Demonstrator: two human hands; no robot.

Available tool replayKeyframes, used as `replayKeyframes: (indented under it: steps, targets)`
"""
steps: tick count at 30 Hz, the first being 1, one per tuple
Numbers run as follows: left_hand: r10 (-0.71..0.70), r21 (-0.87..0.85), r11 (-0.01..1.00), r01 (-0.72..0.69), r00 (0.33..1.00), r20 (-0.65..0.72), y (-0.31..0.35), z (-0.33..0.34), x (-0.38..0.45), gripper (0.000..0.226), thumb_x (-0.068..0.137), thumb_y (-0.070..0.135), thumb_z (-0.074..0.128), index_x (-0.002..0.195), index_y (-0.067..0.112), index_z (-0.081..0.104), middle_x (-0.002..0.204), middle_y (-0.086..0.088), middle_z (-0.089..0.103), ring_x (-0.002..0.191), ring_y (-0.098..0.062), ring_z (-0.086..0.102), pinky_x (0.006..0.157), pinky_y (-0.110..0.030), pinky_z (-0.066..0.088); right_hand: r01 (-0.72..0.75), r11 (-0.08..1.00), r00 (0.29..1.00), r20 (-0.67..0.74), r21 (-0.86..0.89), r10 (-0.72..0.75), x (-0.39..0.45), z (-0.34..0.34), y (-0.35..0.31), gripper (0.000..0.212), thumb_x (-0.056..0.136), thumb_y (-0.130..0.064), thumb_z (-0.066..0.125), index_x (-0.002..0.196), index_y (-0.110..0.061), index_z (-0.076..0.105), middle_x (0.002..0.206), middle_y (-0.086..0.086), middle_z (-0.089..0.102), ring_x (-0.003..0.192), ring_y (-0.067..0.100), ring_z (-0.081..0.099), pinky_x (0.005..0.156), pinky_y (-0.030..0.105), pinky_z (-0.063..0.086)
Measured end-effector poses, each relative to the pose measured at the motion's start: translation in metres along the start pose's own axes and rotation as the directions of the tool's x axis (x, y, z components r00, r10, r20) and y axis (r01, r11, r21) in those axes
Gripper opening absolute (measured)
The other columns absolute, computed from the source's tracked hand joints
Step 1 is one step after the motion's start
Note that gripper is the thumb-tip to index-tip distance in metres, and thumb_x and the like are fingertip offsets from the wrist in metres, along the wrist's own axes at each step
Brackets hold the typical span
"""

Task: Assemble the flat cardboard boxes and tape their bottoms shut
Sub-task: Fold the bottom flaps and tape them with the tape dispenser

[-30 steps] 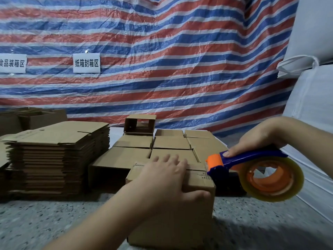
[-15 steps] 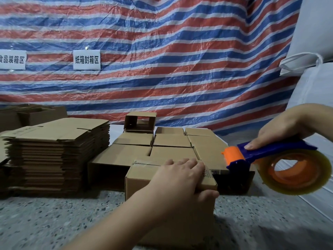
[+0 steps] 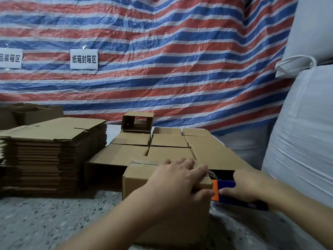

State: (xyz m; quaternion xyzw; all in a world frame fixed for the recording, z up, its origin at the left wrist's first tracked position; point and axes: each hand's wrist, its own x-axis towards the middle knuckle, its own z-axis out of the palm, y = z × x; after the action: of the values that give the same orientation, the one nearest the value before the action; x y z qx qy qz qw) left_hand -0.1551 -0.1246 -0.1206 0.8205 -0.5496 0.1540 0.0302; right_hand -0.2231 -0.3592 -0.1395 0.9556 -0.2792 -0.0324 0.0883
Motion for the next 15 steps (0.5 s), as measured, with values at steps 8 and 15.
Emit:
replayKeyframes:
  steps: [8,15]
  targets:
    - [0.004,-0.006,1.0,-0.004,1.0,-0.011,-0.002,0.003,0.0,0.066,0.093,0.071,0.025,0.151,0.041,0.017,0.158,0.0,0.029,0.146,-0.02,0.025,0.117,-0.047,0.02,-0.042,0.992,0.96,-0.271,0.123,0.074,-0.022,0.076,-0.007,0.059,0.083,-0.086,0.036,0.087,-0.03,0.055,0.082,-0.011,0.06,0.075,0.008,0.062,0.067,0.026,0.053]
    - [-0.003,0.007,1.0,0.003,1.0,-0.01,-0.001,0.003,0.001,0.067,0.092,0.072,0.024,0.151,0.04,0.018,0.158,-0.001,0.029,0.146,-0.02,0.026,0.117,-0.047,0.021,0.006,0.87,0.919,-0.345,0.493,0.19,-0.032,0.015,-0.018,0.08,0.078,-0.084,0.001,0.087,-0.026,0.056,0.084,-0.003,0.063,0.077,0.014,0.061,0.066,0.034,0.048]
